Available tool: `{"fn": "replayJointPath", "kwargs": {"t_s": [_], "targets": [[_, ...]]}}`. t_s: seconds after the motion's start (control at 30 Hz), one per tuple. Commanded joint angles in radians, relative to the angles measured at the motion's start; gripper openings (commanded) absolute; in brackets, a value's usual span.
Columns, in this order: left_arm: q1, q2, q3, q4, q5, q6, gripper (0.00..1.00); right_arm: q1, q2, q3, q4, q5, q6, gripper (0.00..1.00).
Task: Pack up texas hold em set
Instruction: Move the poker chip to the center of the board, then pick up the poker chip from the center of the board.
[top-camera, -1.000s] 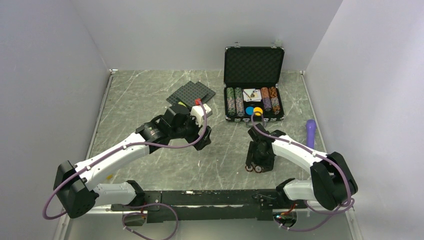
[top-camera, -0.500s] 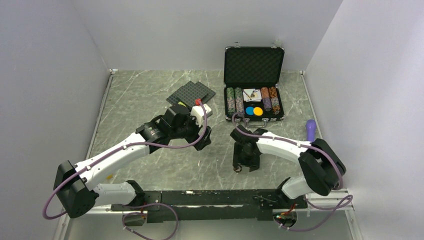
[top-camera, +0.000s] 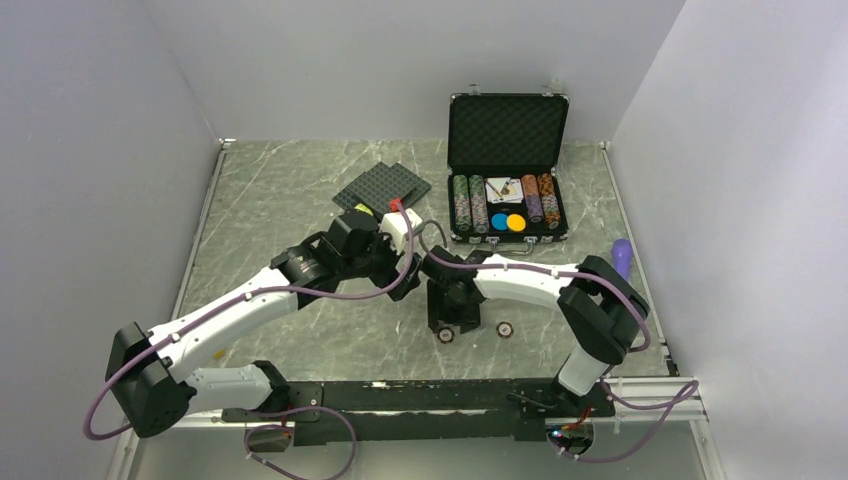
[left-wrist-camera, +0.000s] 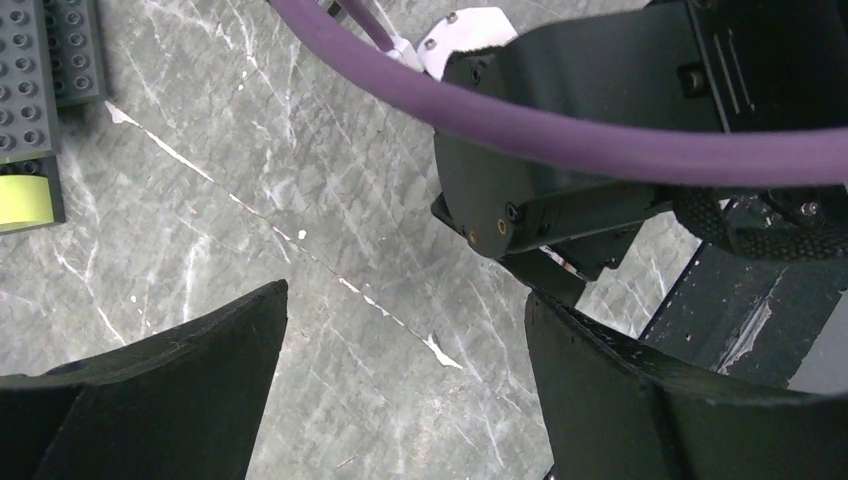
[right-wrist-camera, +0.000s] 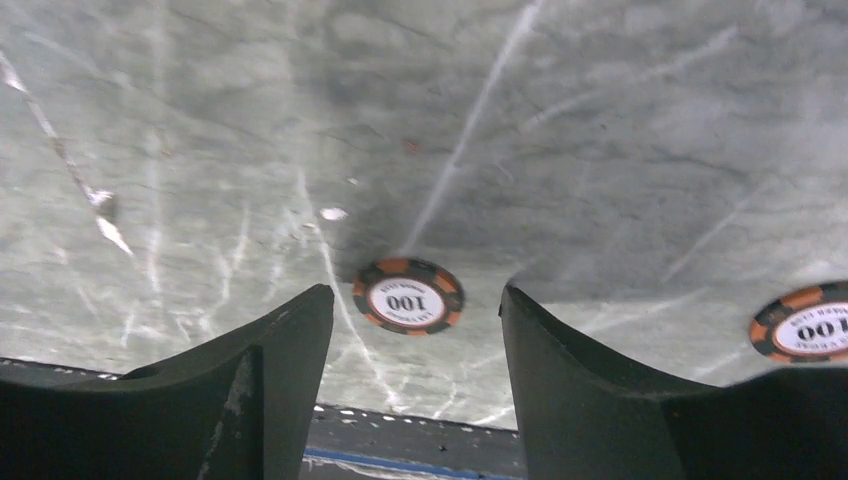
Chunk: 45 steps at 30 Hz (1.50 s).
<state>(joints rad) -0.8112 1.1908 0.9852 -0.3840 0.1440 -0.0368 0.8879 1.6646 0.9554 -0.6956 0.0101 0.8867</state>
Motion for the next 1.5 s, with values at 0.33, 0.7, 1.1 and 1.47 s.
{"fn": "replayJointPath", "kwargs": {"t_s": [0.33,0.7,1.1,1.47], "targets": [[-0.059,-0.024,-0.055,0.104,-0.056,0.018,0.95,-0.159,-0.221,-0.123,0.214,0.019,-0.081,0.76],[-0.262,0.201,-0.143,0.31,0.122,0.258,0.79,-0.256,-0.618,-0.426,0.362,-0.018,-0.022,0.76],[-0.381,0.403,-0.193,0.49,0.0,0.398,0.74,-0.254,-0.87,-0.657,0.454,-0.114,0.063,0.75],[-0.381,0.492,-0.177,0.509,-0.033,0.393,0.75,-0.255,-0.847,-0.68,0.515,-0.152,0.067,0.75]]}}
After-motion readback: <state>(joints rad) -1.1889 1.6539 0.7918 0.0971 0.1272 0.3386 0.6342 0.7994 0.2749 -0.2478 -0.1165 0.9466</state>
